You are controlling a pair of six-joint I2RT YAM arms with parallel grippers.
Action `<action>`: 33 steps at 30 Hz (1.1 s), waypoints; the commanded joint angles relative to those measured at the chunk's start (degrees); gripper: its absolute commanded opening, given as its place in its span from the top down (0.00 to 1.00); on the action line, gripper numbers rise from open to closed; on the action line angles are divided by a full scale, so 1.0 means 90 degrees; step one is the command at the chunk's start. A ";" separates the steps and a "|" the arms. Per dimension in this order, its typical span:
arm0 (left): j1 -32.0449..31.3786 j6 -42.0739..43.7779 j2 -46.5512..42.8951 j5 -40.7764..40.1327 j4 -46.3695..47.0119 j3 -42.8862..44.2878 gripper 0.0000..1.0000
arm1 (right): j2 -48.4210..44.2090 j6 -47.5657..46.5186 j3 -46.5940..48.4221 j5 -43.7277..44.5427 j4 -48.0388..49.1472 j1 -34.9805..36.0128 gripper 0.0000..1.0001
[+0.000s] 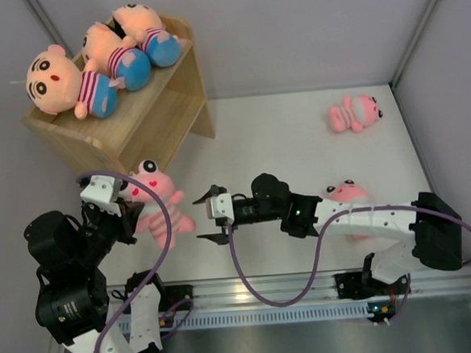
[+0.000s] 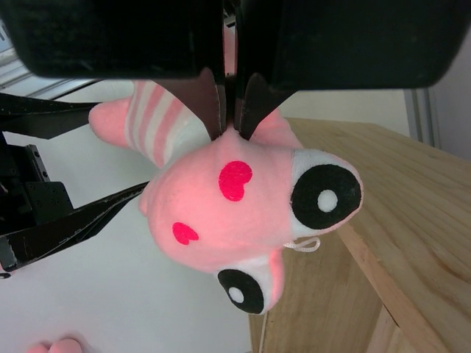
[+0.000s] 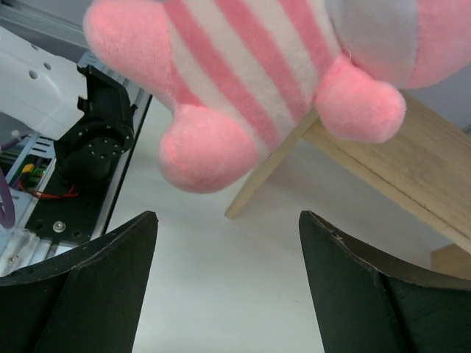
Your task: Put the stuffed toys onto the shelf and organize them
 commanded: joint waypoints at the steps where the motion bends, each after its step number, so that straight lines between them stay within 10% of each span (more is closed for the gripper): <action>1: 0.0037 -0.0173 0.0034 0.0087 0.0436 0.0053 1.00 | -0.0022 0.0508 0.0327 0.0078 0.0959 0.0241 0.23; 10: 0.0047 -0.0203 -0.0034 0.0019 0.0495 0.0043 1.00 | 0.0661 0.1524 0.1411 0.0244 0.0325 0.0407 0.37; 15: 0.0057 -0.0115 -0.0112 -0.0098 0.0495 -0.0006 1.00 | 0.0535 0.1661 0.1655 0.0614 -0.0074 0.0398 0.90; 17: 0.0057 0.0002 -0.0161 -0.0099 0.0495 -0.0035 0.82 | 0.0408 0.1613 0.1820 0.0693 -0.0455 0.0291 1.00; 19: 0.0057 0.0109 -0.0239 -0.0108 0.0476 -0.0065 0.36 | 0.0398 0.1515 0.2025 0.0548 -0.1077 0.0145 1.00; 21: 0.0057 0.0188 -0.0278 -0.0186 0.0476 -0.0065 0.24 | 0.0515 0.1281 0.2455 0.0362 -0.1597 -0.0187 1.00; 33: 0.0066 0.0412 -0.0366 -0.1894 0.0476 0.0326 0.16 | 0.2574 -0.0721 0.6116 -0.0362 -0.5544 -0.1897 1.00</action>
